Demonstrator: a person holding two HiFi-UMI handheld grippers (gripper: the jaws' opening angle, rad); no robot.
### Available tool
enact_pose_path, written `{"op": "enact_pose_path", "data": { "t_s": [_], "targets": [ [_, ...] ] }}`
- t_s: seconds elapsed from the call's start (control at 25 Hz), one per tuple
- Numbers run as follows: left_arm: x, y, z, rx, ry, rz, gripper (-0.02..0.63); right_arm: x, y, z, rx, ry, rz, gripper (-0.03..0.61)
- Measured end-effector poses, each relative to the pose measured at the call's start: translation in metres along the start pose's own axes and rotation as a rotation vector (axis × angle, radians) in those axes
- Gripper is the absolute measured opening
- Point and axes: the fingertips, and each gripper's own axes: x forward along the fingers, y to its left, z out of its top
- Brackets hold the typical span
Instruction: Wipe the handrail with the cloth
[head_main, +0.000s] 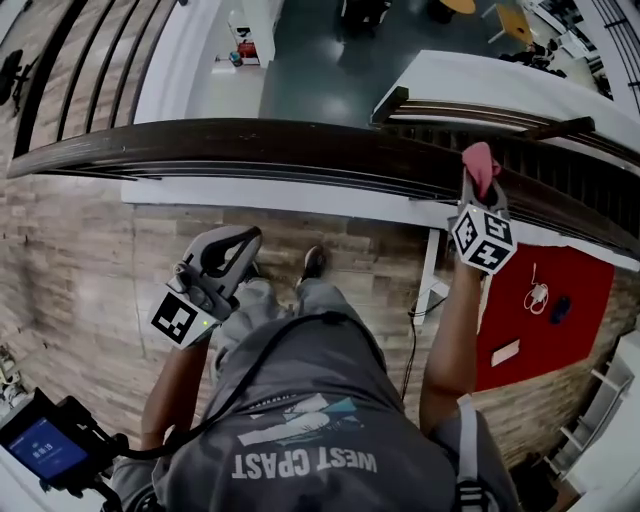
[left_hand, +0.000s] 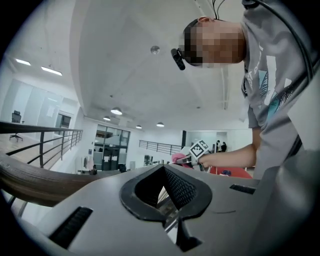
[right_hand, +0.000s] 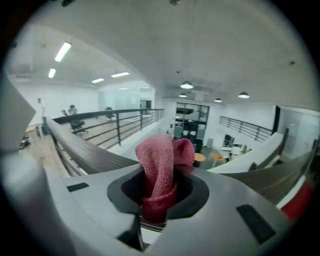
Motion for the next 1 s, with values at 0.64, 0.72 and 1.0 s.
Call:
{"op": "enact_pose_path", "data": {
  "t_s": [0.64,0.72,1.0],
  "targets": [
    [-0.089,0.057,0.018,0.037,-0.065,0.174,0.0,0.033,0.142,0.038,0.022,-0.05,0.19,0.058],
    [-0.105,0.076,0.018,0.04,-0.068,0.165,0.0,0.039,0.22,0.046,-0.036,-0.042,0.27,0.06],
    [-0.194,0.166,0.027,0.067,-0.027,0.055,0.0,0.049,0.385,0.105,-0.063,-0.016,0.356,0.06]
  ]
}}
